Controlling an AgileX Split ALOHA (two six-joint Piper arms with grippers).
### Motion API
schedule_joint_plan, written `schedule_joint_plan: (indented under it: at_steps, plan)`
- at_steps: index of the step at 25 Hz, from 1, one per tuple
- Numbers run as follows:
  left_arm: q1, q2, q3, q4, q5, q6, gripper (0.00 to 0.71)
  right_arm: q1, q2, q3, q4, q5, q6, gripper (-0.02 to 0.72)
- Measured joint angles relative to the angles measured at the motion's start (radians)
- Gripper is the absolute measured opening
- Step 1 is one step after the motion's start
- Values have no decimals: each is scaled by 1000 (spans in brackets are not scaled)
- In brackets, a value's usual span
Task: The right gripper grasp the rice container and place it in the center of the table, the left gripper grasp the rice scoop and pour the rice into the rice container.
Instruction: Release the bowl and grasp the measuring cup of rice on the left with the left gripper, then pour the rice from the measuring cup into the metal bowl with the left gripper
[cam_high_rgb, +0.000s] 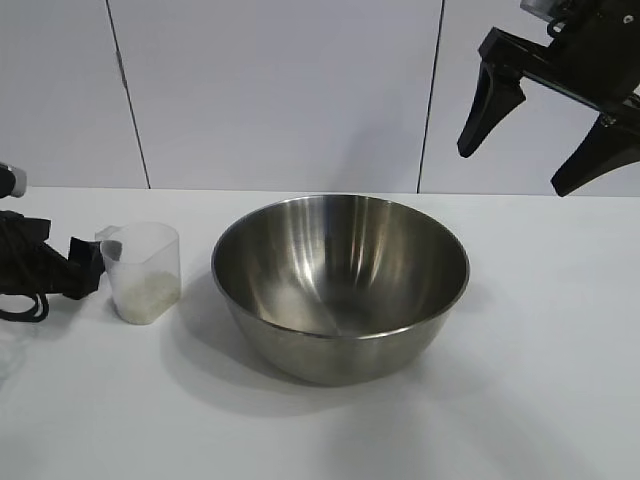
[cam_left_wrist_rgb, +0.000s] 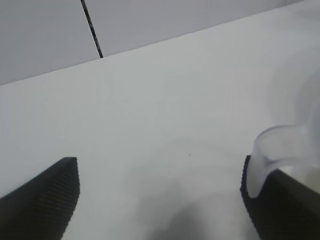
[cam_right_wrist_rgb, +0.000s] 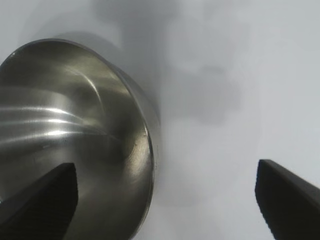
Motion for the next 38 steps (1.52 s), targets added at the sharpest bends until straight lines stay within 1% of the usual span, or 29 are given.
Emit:
schedule_joint_plan:
  at_steps: [2,4,5,9,10,12,16,20,24,26,28,30,32,33,36,38]
  plan:
    - [0,0,-6,10,0,-20,608,0,0,0,0,0,0,661]
    - [0,0,-6,22,0,-27,530,0,0,0,0,0,0,661]
    - [0,0,-6,38,0,-28,463,0,0,0,0,0,0,661]
    - [0,0,-14,123,0,-29,137,0,0,0,0,0,0,661]
    - [0,0,-16,141,0,-29,85,0,0,0,0,0,0,661]
    - [0,0,-16,165,0,-29,34,0,0,0,0,0,0,661]
    - [0,-29,-16,180,12,-29,11,0,0,0,0,0,0,661]
    - [0,-101,-16,204,14,-41,8,0,0,0,0,1,0,661]
    - [0,-205,-16,221,22,-69,9,0,0,0,0,1,0,661]
    - [-1,-277,-17,254,66,-74,9,0,0,0,0,1,0,661]
    - [-16,-344,-33,292,154,-75,9,0,0,0,0,1,0,661]
    - [-60,-406,-54,311,268,-75,9,0,0,0,0,1,0,661]
    - [-117,-458,-87,321,372,-66,9,0,0,0,0,1,0,661]
    - [-156,-475,-104,323,425,-51,9,0,0,0,0,1,0,661]
    - [-246,-489,-163,320,553,14,9,0,0,0,0,1,0,661]
    - [-296,-489,-190,306,620,56,9,0,0,0,0,1,0,661]
